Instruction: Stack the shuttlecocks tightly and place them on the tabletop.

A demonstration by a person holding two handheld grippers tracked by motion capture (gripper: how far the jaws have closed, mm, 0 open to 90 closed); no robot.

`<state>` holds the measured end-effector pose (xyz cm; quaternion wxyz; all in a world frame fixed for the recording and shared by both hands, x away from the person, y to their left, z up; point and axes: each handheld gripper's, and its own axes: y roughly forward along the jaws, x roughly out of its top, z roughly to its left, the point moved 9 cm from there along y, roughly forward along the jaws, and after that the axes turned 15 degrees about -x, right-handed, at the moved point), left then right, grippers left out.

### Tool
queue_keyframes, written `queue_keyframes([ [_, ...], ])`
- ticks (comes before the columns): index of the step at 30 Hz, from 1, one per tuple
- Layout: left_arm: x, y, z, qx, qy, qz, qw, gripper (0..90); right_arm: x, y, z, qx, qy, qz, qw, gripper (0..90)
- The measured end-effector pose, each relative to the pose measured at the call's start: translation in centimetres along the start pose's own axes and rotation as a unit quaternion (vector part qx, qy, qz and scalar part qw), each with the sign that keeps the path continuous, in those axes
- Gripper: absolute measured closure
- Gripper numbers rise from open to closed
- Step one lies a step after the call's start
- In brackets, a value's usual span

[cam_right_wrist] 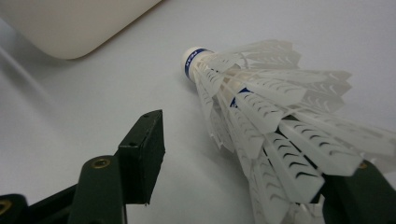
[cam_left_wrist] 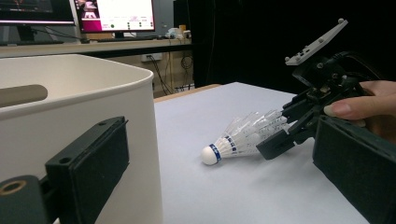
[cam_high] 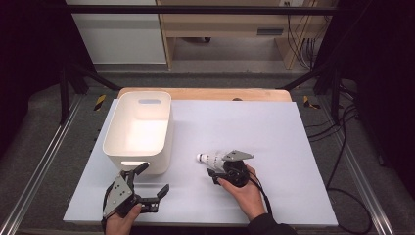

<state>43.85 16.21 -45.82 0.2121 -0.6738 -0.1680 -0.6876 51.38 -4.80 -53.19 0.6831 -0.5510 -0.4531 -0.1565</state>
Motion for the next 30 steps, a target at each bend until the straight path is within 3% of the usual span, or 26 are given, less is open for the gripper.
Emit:
queue_keyframes([
  [13, -0.01, 0.01, 0.0, 0.0, 0.0, 0.001, 1.0, 3.6, 0.3, 0.26, -0.52, -0.004, -0.005, -0.008, 0.9999, 59.4],
  [30, 0.02, 0.01, -0.03, -0.001, 0.001, 0.0, 1.0, 3.6, 0.12, 0.32, -0.29, 0.007, -0.016, -0.014, 0.9998, 77.0],
])
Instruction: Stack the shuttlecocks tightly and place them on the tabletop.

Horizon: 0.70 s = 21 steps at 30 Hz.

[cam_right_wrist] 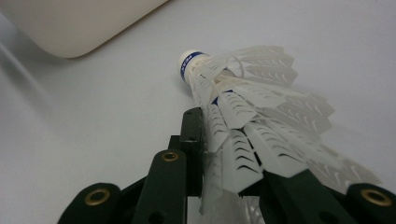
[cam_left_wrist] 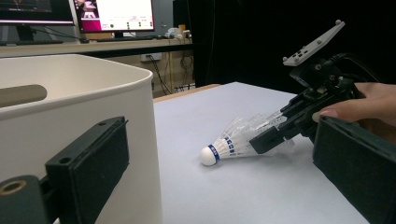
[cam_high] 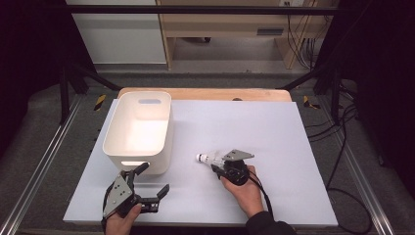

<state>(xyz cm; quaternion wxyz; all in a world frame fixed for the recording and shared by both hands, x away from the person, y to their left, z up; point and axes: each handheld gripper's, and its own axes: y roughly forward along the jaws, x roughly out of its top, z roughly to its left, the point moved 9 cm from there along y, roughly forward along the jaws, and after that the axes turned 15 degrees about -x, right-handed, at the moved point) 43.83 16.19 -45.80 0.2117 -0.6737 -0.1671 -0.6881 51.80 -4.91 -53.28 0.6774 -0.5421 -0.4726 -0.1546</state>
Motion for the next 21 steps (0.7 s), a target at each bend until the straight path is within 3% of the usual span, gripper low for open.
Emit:
queue_keyframes([
  [11, -0.1, 0.1, -0.1, 0.001, -0.003, 0.001, 1.0, 3.6, 0.3, -0.9, -0.3, 0.029, 0.007, -0.007, 0.9995, 82.7],
  [17, -0.2, 0.2, -0.2, -0.002, 0.001, 0.005, 1.0, 3.6, 0.6, -2.1, -0.8, 0.033, 0.009, -0.013, 0.9993, 86.0],
  [21, -0.2, 0.2, -0.1, 0.0, 0.001, 0.005, 1.0, 3.6, 0.8, -1.9, -1.2, 0.037, 0.016, -0.01, 0.9991, 86.5],
])
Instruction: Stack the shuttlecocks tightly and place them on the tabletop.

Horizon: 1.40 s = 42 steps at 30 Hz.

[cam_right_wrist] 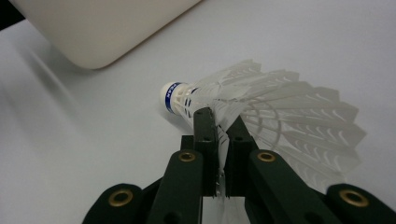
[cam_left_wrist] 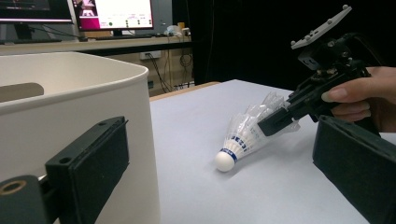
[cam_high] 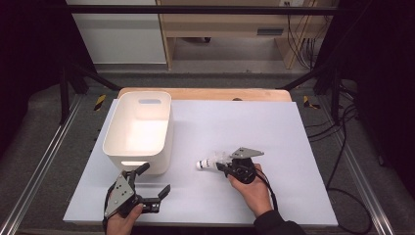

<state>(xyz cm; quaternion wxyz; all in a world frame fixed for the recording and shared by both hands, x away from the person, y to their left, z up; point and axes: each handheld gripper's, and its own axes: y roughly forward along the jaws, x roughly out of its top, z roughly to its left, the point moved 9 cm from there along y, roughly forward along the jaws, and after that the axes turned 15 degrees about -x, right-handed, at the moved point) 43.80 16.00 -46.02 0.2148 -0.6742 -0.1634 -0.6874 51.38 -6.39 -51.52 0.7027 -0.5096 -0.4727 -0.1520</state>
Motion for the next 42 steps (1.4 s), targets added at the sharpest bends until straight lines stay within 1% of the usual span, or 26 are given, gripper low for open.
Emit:
queue_keyframes([
  [1, 0.0, 0.0, 0.0, 0.0, 0.001, 0.0, 1.0, 3.6, 0.2, -0.1, 0.0, 0.004, 0.005, -0.003, 1.0, 86.7],
  [4, 0.1, 0.0, 0.0, 0.001, -0.001, -0.002, 1.0, 3.6, 0.4, -0.3, -0.1, 0.009, 0.008, -0.006, 0.9999, 86.9],
  [6, 0.1, 0.0, 0.0, -0.002, 0.003, 0.0, 1.0, 3.7, 0.5, -0.5, -0.2, 0.008, 0.003, -0.009, 0.9999, 87.1],
  [9, -0.1, 0.0, 0.2, 0.002, -0.005, -0.001, 1.0, 3.6, 0.8, -1.0, -0.3, 0.011, 0.006, -0.016, 0.9998, 87.3],
  [10, -0.1, -0.1, 0.2, 0.003, -0.003, -0.001, 1.0, 3.6, 0.9, -1.1, -0.4, 0.011, 0.007, -0.016, 0.9998, 87.4],
  [13, 0.3, -0.3, 0.2, 0.003, 0.002, -0.005, 1.0, 3.6, 1.1, -1.3, -0.3, 0.012, 0.001, -0.015, 0.9998, 87.6],
  [16, 0.1, -0.4, 0.4, 0.005, -0.004, -0.005, 1.0, 3.6, 1.5, -1.6, -0.1, 0.014, -0.002, -0.02, 0.9997, 87.7],
  [21, 0.4, -0.9, 0.6, 0.008, -0.002, -0.012, 0.9999, 3.5, 1.7, -1.4, 0.0, 0.017, 0.0, -0.02, 0.9997, 87.8],
  [25, 0.4, -1.2, 1.2, 0.01, -0.008, -0.016, 0.9998, 3.3, 1.9, -1.3, 0.1, 0.018, -0.001, -0.022, 0.9996, 87.9],
  [27, 0.4, -1.4, 1.3, 0.007, -0.011, -0.018, 0.9998, 3.3, 2.2, -1.4, 0.1, 0.018, -0.003, -0.024, 0.9996, 87.9],
  [31, 0.4, -1.7, 1.5, 0.001, -0.009, -0.018, 0.9998, 3.3, 2.8, -1.6, 0.2, 0.017, -0.006, -0.028, 0.9995, 87.9],
  [34, 0.2, -1.8, 1.6, -0.009, -0.014, -0.017, 0.9997, 3.3, 3.4, -1.8, 0.4, 0.018, -0.01, -0.032, 0.9993, 87.9],
  [36, 0.2, -1.8, 1.6, -0.011, -0.017, -0.019, 0.9996, 3.4, 3.8, -2.0, 0.5, 0.018, -0.013, -0.033, 0.9992, 87.9],
  [42, 0.0, -1.7, 1.4, -0.018, -0.014, -0.01, 0.9997, 3.4, 5.4, -2.6, 0.8, 0.02, -0.019, -0.043, 0.9987, 88.0],
])
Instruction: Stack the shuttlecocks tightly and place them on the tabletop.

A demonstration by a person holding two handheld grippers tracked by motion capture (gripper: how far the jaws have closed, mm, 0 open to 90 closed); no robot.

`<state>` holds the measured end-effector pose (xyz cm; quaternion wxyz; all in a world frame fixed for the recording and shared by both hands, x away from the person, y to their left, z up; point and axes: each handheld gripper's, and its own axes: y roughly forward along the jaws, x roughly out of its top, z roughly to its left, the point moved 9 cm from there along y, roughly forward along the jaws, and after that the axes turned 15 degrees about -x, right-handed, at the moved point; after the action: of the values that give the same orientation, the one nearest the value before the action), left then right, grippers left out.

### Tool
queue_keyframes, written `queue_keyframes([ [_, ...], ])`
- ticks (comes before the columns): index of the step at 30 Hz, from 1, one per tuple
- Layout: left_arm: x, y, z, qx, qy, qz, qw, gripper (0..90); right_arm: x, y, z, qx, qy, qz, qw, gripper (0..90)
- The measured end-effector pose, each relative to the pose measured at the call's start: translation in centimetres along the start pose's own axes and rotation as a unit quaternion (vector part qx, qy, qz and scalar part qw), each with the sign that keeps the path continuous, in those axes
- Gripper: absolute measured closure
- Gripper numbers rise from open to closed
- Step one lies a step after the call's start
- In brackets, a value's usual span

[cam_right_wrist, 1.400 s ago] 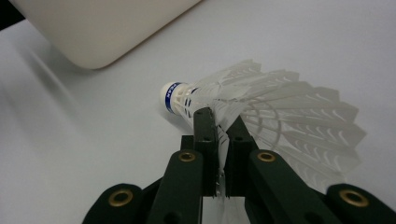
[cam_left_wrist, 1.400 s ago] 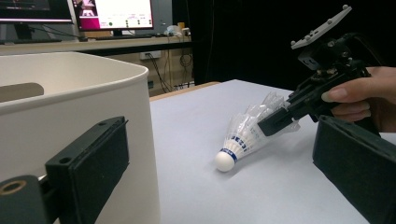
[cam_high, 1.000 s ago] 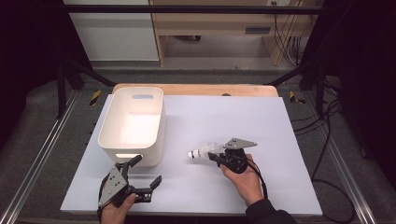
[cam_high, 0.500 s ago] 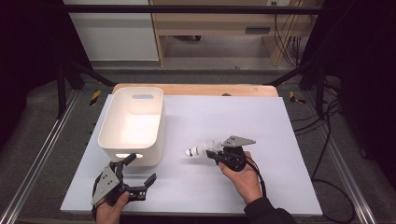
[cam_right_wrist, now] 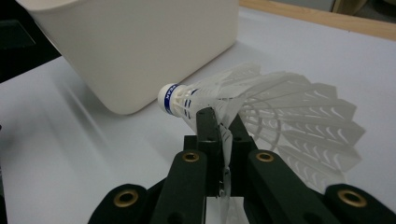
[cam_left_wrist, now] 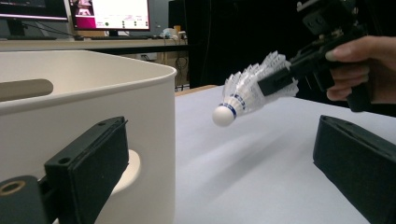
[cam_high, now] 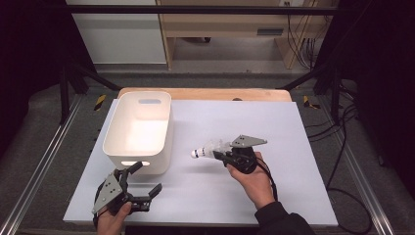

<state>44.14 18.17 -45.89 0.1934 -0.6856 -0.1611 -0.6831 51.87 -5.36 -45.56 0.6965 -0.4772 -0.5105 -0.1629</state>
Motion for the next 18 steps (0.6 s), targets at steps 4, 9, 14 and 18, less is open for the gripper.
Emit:
queue_keyframes([
  [4, -0.2, 0.1, 0.2, 0.004, -0.002, 0.002, 1.0, 3.4, 1.5, -0.5, 0.3, 0.001, -0.006, -0.008, 0.9999, 88.0],
  [9, 0.0, 0.0, 0.1, 0.007, 0.004, 0.003, 1.0, 3.3, 3.6, -1.1, 0.6, 0.001, -0.019, -0.02, 0.9996, 88.0],
  [14, -0.2, 0.2, 0.2, 0.008, 0.005, 0.006, 0.9999, 3.3, 5.7, -1.3, 1.4, 0.003, -0.035, -0.033, 0.9988, 88.0],
  [18, -0.1, 0.1, 0.1, 0.011, 0.004, 0.003, 0.9999, 3.3, 7.4, -1.2, 2.2, 0.004, -0.044, -0.042, 0.9982, 88.1],
])
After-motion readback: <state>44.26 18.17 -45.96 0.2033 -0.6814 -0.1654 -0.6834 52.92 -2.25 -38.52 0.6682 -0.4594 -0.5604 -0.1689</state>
